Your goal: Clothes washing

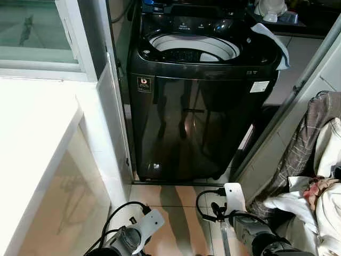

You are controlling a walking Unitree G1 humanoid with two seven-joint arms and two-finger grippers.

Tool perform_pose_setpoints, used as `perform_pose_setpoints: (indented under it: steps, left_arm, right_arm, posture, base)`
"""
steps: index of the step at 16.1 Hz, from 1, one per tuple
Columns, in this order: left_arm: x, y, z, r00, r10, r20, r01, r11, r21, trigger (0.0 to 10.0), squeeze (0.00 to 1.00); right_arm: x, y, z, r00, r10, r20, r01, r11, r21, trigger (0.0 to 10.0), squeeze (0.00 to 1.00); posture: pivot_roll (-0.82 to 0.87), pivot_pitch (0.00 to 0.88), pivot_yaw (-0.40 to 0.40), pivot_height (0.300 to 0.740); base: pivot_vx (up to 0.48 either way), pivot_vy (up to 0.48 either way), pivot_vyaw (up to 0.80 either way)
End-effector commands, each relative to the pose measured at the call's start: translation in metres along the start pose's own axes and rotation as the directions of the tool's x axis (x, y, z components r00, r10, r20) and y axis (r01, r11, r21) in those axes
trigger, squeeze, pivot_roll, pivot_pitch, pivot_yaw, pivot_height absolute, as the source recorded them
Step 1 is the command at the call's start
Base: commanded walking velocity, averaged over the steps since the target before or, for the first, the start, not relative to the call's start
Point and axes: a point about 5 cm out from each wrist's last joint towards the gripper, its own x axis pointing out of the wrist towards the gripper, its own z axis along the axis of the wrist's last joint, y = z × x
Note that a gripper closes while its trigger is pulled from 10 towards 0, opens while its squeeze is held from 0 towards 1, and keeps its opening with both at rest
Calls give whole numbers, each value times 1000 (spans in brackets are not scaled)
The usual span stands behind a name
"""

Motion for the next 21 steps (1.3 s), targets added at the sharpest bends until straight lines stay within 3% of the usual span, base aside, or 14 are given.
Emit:
perform_pose_setpoints:
  steps: [1, 7, 8, 10, 12, 14, 15, 19, 21]
  left_arm:
    - [0, -1, 2, 1000, -8, 8, 8, 1000, 15, 10000, 0]
    - [0, -1, 2, 1000, -8, 8, 8, 1000, 15, 10000, 0]
    - [0, 2, -13, 999, 13, -47, -10, 998, 69, 10000, 0]
    - [-2, 4, -24, 993, 38, -108, -21, 989, 149, 10000, 0]
    - [0, 2, -18, 993, 48, -106, -34, 991, 129, 10000, 0]
    - [0, 6, -13, 992, 81, -98, -87, 995, -51, 10000, 0]
    - [1, 5, -8, 992, 82, -91, -86, 995, -47, 10000, 0]
    - [4, -4, 14, 997, 66, -44, -66, 998, -18, 10000, 0]
    - [5, -10, 26, 997, 67, -23, -68, 996, -61, 10000, 0]
  right_arm:
    - [0, -2, 3, 1000, -9, 1, 9, 1000, 18, 10000, 0]
    - [0, -2, 3, 1000, -9, 1, 9, 1000, 18, 10000, 0]
    - [0, 7, -8, 999, 26, -32, -27, 999, -32, 10000, 0]
    - [-1, 15, -19, 996, 56, -73, -64, 993, -100, 10000, 0]
    - [-1, 15, -21, 995, 58, -75, -65, 993, -96, 10000, 0]
    - [-2, 27, -29, 993, 72, -88, -79, 994, -79, 10000, 0]
    - [-3, 33, -34, 992, 80, -95, -88, 993, -83, 10000, 0]
    - [-3, 20, -33, 993, 72, -95, -80, 993, -90, 10000, 0]
    - [-3, 18, -33, 993, 71, -94, -80, 992, -94, 10000, 0]
  posture:
    - [11, 23, -11, 740]
    - [11, 23, -11, 740]
    - [-26, 13, 47, 740]
    - [-26, 13, 47, 740]
    - [-30, 7, 41, 740]
    - [-32, 16, 35, 740]
    - [-32, 16, 35, 740]
    - [-23, 26, 24, 740]
    - [-26, 27, 21, 740]
  base:
    - [0, 0, 0]
    - [0, 0, 0]
    - [0, 0, 0]
    - [0, 0, 0]
    - [0, 0, 0]
    - [0, 0, 0]
    - [0, 0, 0]
    - [0, 0, 0]
    - [0, 0, 0]
